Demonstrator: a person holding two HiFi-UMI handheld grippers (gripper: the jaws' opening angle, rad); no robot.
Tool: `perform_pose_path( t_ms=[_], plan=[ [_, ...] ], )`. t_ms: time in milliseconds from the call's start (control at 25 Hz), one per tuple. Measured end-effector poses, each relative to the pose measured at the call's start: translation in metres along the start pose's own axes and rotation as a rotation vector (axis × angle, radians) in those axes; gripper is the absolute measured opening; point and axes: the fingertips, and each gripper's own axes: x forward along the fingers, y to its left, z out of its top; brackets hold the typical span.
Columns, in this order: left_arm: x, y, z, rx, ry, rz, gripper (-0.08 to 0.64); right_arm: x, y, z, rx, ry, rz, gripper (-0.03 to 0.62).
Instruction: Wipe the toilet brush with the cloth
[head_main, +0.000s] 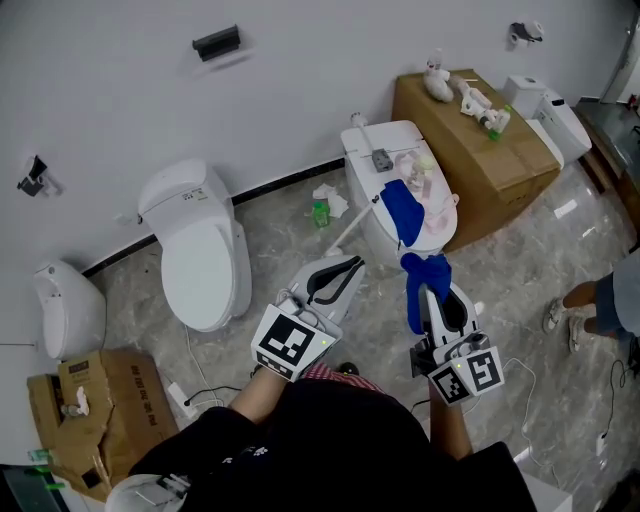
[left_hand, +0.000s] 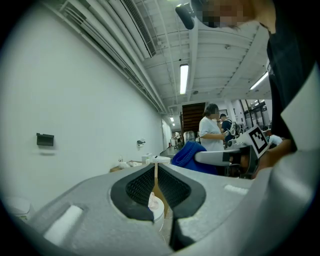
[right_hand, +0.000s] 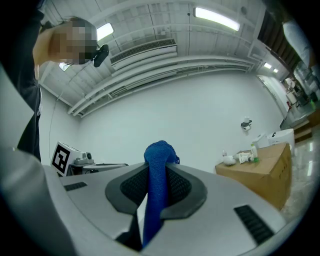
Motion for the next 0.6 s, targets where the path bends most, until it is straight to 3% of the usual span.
perform_pose_path(
  t_ms=[600],
  plan=[
    [0.016,0.017,-0.008,-0.012,0.008,-0.013,0.006,0.015,-0.01,-0.008,0.005,0.018,-0.011,0.064]
  ],
)
